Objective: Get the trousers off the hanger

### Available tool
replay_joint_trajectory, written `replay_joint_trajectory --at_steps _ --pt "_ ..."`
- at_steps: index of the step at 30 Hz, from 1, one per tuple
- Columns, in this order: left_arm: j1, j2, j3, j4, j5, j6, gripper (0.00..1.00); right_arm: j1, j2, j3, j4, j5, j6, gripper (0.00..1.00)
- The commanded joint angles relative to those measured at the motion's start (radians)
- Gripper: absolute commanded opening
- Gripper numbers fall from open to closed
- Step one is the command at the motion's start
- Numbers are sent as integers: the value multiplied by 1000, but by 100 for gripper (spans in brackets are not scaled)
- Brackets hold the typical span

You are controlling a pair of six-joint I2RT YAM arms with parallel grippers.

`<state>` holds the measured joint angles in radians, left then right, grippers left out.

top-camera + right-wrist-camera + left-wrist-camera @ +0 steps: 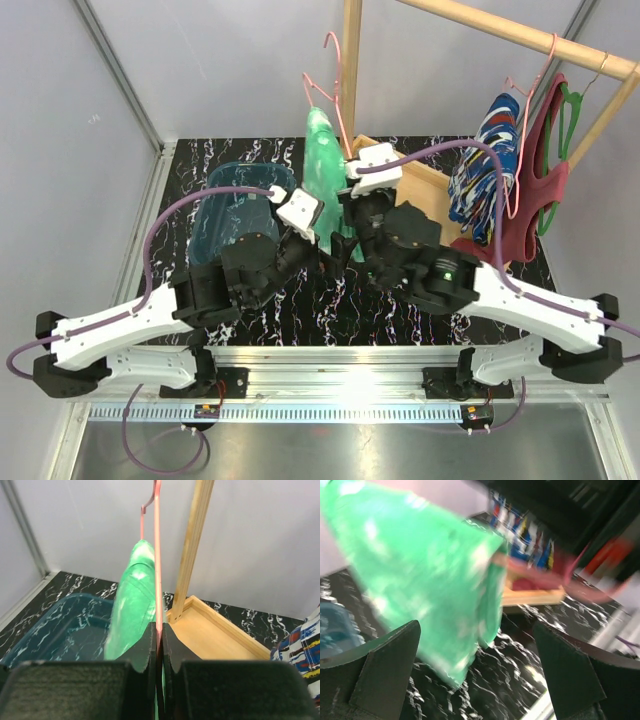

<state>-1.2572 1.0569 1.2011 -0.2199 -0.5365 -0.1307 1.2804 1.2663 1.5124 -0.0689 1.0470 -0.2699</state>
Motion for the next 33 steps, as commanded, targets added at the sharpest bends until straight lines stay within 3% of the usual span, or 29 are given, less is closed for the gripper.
replay_joint_trajectory --at_steps 1,12,25,33 --pt "-7 -8 48 88 -138 63 99 19 37 107 389 203 -129 0" --pt "-7 -8 48 93 -299 192 85 40 119 232 242 260 -5 0" --pt "-7 38 68 191 -30 249 87 40 108 262 121 285 66 0" --pt "2 52 34 318 -25 324 78 43 77 255 38 266 147 0"
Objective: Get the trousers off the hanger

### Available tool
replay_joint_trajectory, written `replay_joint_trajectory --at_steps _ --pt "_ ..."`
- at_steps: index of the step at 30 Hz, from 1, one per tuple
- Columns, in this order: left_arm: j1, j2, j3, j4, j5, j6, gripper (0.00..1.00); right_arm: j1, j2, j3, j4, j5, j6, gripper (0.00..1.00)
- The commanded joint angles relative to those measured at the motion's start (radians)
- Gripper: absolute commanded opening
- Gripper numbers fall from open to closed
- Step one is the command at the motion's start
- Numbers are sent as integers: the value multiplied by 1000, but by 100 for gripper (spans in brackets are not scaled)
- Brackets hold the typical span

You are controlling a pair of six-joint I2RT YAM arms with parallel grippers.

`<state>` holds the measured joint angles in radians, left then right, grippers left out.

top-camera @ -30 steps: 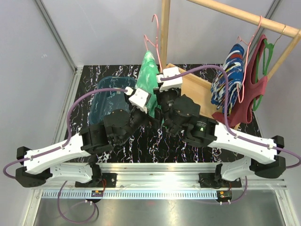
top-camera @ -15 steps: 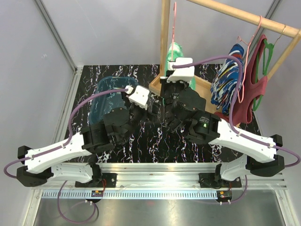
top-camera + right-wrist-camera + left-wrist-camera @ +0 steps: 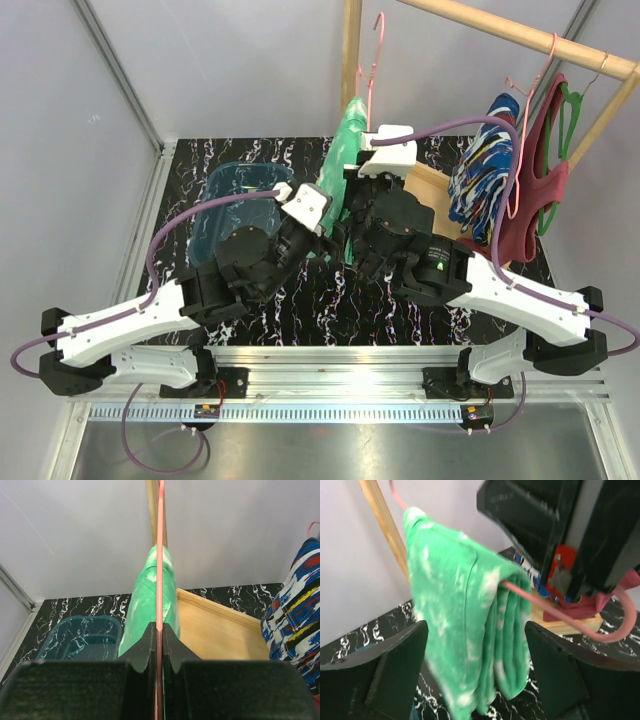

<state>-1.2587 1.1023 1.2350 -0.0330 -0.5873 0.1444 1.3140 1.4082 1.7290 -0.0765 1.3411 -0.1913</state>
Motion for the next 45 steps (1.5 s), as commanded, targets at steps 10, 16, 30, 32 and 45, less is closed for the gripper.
replay_joint_trajectory --at_steps 10,16,30,32,45 --pt "35 19 -46 261 61 98 71 19 -97 24 17 -45 110 0" --pt "35 44 -52 292 90 106 71 21 -104 18 3 -43 122 0" --pt "38 111 -54 355 43 107 69 24 -124 17 -43 -62 170 0" --pt "41 122 -49 366 17 127 62 24 -123 18 -45 -62 171 0" --pt "42 90 -86 394 32 109 60 25 -115 -8 61 -19 50 0"
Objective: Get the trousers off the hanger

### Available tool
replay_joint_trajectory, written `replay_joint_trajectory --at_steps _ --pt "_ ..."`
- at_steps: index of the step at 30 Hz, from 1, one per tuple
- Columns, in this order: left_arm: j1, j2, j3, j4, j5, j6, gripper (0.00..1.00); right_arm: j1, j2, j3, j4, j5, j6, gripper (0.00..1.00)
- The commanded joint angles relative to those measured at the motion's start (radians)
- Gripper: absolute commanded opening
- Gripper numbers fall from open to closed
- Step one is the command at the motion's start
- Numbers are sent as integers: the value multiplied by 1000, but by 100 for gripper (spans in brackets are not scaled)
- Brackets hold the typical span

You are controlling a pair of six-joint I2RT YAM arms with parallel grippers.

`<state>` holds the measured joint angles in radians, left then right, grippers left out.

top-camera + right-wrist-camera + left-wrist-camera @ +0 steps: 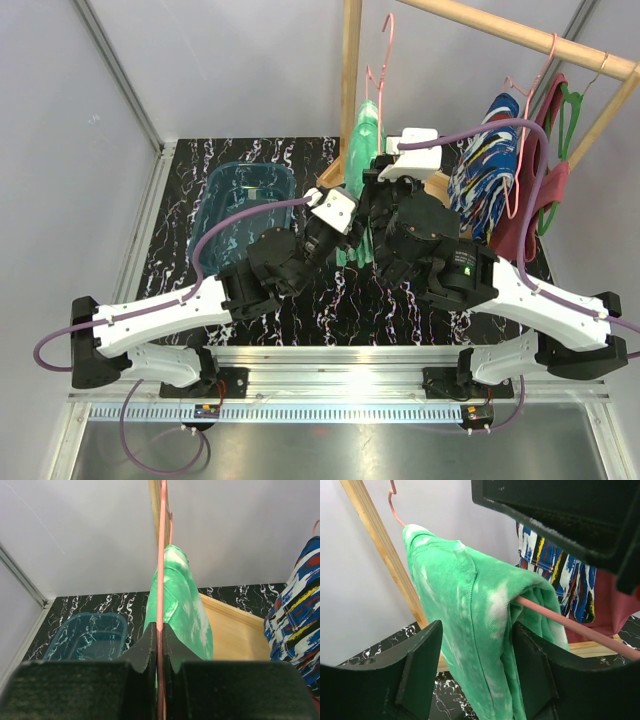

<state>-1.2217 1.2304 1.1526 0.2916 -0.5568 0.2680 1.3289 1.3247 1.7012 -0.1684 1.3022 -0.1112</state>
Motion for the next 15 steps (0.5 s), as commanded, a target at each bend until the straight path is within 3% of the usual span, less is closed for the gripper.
replay_joint_trajectory --at_steps 1,8,15 --pt "7 -39 -2 64 8 -19 61 9 -30 21 153 22 -34 0" --pt "5 -49 -4 35 32 -46 69 9 -28 21 194 31 -70 0" --pt "5 -80 -7 40 61 -69 70 9 -18 17 219 42 -105 0"
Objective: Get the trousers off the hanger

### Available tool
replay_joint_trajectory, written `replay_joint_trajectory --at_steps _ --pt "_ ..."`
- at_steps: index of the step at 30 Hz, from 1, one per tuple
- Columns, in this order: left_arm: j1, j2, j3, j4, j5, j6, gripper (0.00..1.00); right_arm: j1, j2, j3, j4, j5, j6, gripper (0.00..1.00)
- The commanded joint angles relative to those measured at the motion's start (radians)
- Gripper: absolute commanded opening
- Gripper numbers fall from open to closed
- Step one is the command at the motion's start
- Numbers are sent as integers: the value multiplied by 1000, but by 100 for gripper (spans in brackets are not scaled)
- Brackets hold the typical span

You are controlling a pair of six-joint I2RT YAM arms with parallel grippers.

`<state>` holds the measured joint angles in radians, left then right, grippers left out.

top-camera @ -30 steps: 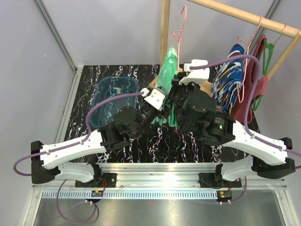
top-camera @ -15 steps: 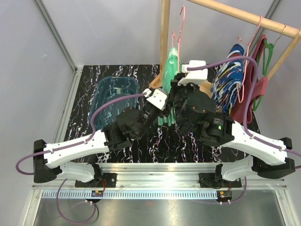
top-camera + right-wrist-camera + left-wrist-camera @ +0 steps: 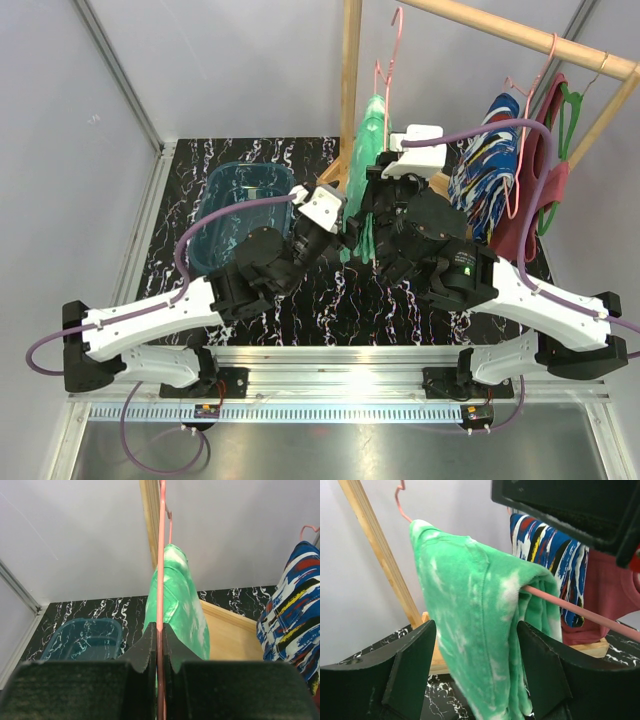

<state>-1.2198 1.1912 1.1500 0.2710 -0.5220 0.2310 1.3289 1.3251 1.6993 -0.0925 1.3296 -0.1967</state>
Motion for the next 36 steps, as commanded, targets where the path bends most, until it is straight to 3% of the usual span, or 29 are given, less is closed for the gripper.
replay_joint_trajectory --at_steps 1,16,28,31,34,36 --pt "3 -41 -3 65 20 -33 70 9 -15 19 143 14 -18 0" --pt "3 31 51 83 34 -41 69 9 -3 40 103 5 20 0" --pt "3 27 59 122 -9 -48 62 9 2 31 103 11 20 0" --pt "3 36 66 122 -6 -59 62 10 8 31 100 11 28 0" --pt "3 33 63 131 4 -73 69 9 9 30 99 11 34 0" --pt "3 33 59 138 4 -76 64 9 10 28 99 13 36 0"
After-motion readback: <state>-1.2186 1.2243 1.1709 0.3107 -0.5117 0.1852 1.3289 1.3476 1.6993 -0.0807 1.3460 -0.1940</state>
